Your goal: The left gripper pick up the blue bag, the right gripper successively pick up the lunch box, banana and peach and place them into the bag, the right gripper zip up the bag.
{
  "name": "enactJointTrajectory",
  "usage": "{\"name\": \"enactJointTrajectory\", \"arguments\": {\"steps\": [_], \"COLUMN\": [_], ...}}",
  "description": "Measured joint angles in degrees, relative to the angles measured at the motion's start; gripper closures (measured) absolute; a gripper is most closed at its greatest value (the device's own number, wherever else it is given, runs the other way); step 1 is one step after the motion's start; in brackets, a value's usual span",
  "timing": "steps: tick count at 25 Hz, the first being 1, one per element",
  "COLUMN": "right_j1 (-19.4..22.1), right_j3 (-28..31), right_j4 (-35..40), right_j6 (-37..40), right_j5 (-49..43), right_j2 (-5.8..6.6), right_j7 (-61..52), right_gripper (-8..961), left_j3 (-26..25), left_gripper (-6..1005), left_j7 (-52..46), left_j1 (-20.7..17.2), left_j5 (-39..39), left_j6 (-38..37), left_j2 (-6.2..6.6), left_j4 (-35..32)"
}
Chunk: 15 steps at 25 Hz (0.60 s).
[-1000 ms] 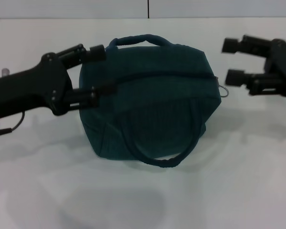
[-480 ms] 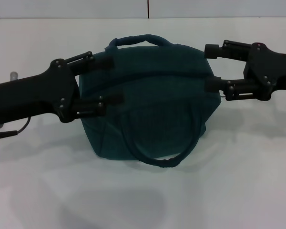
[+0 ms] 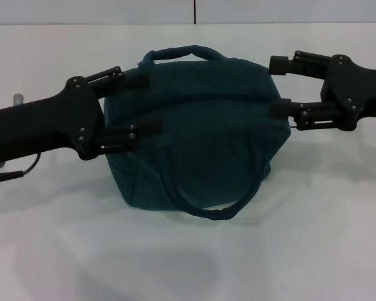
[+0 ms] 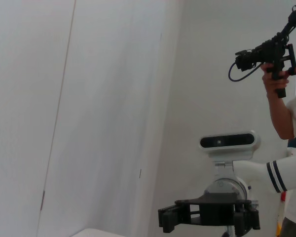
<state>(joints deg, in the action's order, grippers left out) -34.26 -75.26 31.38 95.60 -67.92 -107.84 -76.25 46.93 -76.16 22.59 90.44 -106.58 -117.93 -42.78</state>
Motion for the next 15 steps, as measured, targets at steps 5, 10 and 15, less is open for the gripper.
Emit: {"name": "enactJointTrajectory", "arguments": {"steps": [5, 10, 15], "right_j1": [0.2, 0.3, 0.4], "right_j3": [0.0, 0.0, 0.0], "right_j4": [0.0, 0.0, 0.0], "right_j6": [0.5, 0.6, 0.7], "right_j5": [0.0, 0.0, 0.0], "right_j2": [0.00, 0.00, 0.00], "right_j7": [-0.1, -0.2, -0.3], "right_gripper": [68, 68, 68], "left_j3": [0.0, 0.0, 0.0], "left_gripper": [151, 151, 151], "left_j7": [0.0, 0.0, -0.1], "left_j1": [-0.1, -0.4, -0.5], "left_j5": [0.0, 0.0, 0.0], "left_j6": [0.1, 0.1, 0.1], "left_j2": [-0.13, -0.28, -0.38], "left_j4": [0.1, 0.1, 0.1]}}
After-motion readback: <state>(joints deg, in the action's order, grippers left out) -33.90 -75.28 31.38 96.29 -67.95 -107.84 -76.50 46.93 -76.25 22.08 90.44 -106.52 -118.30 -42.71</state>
